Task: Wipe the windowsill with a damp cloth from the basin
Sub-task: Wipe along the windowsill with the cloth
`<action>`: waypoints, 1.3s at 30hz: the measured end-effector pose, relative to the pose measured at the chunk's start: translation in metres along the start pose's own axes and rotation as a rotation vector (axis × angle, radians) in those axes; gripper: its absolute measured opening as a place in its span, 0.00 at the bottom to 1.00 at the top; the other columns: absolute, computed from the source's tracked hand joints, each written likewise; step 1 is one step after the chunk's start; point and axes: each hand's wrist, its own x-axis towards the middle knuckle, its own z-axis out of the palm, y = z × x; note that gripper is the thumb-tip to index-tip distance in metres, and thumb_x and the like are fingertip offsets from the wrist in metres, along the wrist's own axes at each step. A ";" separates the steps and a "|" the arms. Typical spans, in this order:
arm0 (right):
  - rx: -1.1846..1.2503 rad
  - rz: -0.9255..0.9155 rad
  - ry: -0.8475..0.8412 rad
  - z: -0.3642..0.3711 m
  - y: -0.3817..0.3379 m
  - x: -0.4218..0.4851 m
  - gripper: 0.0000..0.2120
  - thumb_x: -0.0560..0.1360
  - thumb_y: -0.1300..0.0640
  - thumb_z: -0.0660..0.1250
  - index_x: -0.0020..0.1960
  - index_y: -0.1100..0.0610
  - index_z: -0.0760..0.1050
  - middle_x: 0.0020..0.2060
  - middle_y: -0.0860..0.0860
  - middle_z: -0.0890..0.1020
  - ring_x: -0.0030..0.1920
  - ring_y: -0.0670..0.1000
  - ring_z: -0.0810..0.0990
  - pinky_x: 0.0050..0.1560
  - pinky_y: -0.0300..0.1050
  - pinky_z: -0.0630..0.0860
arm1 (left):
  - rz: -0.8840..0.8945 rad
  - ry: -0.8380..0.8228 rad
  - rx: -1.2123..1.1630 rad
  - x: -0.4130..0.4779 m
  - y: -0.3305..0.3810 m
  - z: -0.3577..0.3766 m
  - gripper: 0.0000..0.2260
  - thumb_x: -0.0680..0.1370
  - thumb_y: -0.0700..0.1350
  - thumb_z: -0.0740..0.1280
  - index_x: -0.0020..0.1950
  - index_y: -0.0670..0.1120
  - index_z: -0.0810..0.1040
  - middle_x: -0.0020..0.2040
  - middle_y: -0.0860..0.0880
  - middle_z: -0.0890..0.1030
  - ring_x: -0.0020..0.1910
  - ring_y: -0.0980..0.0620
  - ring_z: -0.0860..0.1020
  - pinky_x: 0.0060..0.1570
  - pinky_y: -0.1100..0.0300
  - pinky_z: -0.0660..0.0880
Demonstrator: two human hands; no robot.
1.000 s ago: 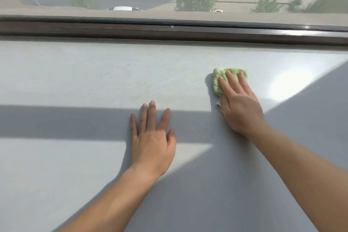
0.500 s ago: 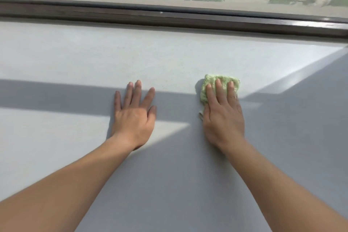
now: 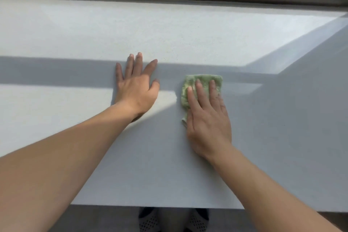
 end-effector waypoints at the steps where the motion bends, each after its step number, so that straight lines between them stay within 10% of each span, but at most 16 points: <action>1: -0.013 -0.093 -0.003 0.007 -0.012 -0.023 0.30 0.78 0.48 0.48 0.79 0.52 0.56 0.80 0.51 0.54 0.80 0.58 0.45 0.77 0.58 0.51 | 0.019 0.006 -0.073 -0.003 0.001 -0.003 0.28 0.79 0.52 0.53 0.80 0.54 0.55 0.82 0.46 0.48 0.80 0.51 0.42 0.76 0.42 0.35; 5: -0.057 -0.328 -0.058 0.009 0.003 -0.070 0.27 0.79 0.49 0.54 0.78 0.50 0.61 0.79 0.48 0.59 0.80 0.56 0.50 0.77 0.54 0.55 | 0.096 0.017 -0.173 -0.044 0.001 -0.012 0.27 0.77 0.51 0.53 0.77 0.50 0.63 0.80 0.46 0.58 0.80 0.52 0.47 0.76 0.46 0.36; 11: 0.019 0.155 0.040 0.003 -0.012 -0.075 0.30 0.78 0.49 0.49 0.80 0.52 0.55 0.80 0.49 0.52 0.80 0.56 0.42 0.77 0.57 0.52 | 0.118 -0.006 -0.079 -0.132 -0.001 0.002 0.24 0.79 0.54 0.51 0.75 0.53 0.66 0.81 0.45 0.56 0.80 0.45 0.48 0.76 0.42 0.38; 17: -0.068 -0.327 -0.078 0.006 -0.018 -0.152 0.31 0.77 0.52 0.59 0.79 0.51 0.58 0.80 0.49 0.55 0.80 0.56 0.46 0.77 0.56 0.56 | 0.138 -0.018 0.043 -0.152 -0.005 0.008 0.29 0.78 0.57 0.45 0.79 0.54 0.58 0.82 0.46 0.51 0.81 0.45 0.46 0.76 0.41 0.40; 23: 0.016 0.199 0.078 -0.003 0.005 -0.144 0.28 0.80 0.52 0.52 0.79 0.52 0.57 0.80 0.49 0.53 0.80 0.55 0.43 0.76 0.59 0.55 | 0.115 -0.021 0.088 -0.151 0.001 0.009 0.28 0.77 0.54 0.48 0.77 0.51 0.61 0.81 0.43 0.53 0.80 0.42 0.48 0.75 0.37 0.40; 29: -0.072 -0.260 -0.054 -0.005 0.020 -0.187 0.28 0.79 0.52 0.56 0.79 0.51 0.58 0.80 0.48 0.55 0.80 0.55 0.46 0.77 0.53 0.51 | 0.135 0.044 -0.010 -0.146 0.036 0.011 0.28 0.77 0.55 0.48 0.72 0.43 0.66 0.78 0.37 0.58 0.79 0.38 0.51 0.76 0.40 0.40; 35: -0.021 0.293 0.049 -0.026 0.087 -0.149 0.31 0.77 0.50 0.49 0.80 0.53 0.52 0.80 0.51 0.50 0.79 0.55 0.41 0.78 0.56 0.49 | 0.078 -0.054 -0.106 -0.130 0.087 0.019 0.26 0.82 0.55 0.48 0.81 0.53 0.52 0.82 0.46 0.46 0.80 0.47 0.41 0.75 0.43 0.35; 39: -0.061 -0.077 -0.012 -0.014 0.057 -0.169 0.28 0.81 0.49 0.53 0.79 0.53 0.56 0.80 0.51 0.54 0.80 0.57 0.45 0.78 0.56 0.51 | 0.029 -0.033 0.086 -0.133 0.097 0.035 0.27 0.82 0.57 0.46 0.81 0.54 0.50 0.82 0.46 0.45 0.80 0.46 0.40 0.75 0.39 0.36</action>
